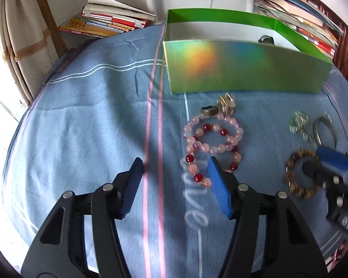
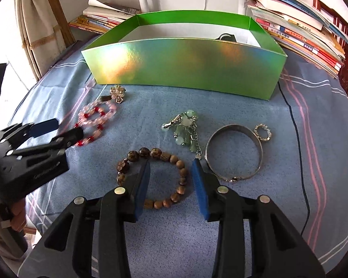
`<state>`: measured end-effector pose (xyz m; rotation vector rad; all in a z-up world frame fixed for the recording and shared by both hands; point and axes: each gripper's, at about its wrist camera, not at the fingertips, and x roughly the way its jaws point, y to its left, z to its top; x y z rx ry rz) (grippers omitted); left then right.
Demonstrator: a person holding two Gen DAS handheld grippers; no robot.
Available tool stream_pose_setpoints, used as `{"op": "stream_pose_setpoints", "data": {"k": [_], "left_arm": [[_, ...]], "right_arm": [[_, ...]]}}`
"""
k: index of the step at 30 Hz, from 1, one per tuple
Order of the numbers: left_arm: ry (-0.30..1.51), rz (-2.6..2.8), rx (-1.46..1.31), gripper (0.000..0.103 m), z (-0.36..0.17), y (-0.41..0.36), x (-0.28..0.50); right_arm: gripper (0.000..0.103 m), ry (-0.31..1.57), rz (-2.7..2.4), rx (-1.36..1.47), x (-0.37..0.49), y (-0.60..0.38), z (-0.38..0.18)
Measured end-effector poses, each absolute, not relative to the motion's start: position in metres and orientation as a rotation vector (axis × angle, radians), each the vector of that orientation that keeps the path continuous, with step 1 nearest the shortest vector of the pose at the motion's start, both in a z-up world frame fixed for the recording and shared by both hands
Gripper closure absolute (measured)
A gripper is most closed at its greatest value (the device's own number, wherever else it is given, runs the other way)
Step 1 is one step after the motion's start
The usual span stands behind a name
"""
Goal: Organize jewelry
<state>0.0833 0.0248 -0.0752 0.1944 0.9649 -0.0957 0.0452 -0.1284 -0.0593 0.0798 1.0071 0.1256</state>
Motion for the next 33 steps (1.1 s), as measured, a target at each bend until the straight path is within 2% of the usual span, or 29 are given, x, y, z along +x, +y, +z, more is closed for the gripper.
{"op": "stream_pose_setpoints", "data": {"k": [10,15,24,33], "left_arm": [[0.96,-0.081,0.187,0.043,-0.076,0.029,0.055],[0.952,-0.077,0.183,0.035,-0.077,0.03,0.056],[0.95,-0.091,0.15,0.026,-0.079,0.037,0.062],[0.951,-0.089,0.131,0.025,-0.08,0.039,0.061]], "right_arm": [[0.061,0.993,0.105,0.001,0.041,-0.116,-0.061],[0.06,0.994,0.111,-0.012,0.044,-0.11,-0.061],[0.054,0.982,0.089,-0.011,0.05,-0.109,-0.062],[0.054,0.982,0.047,0.01,0.048,-0.117,-0.062]]}}
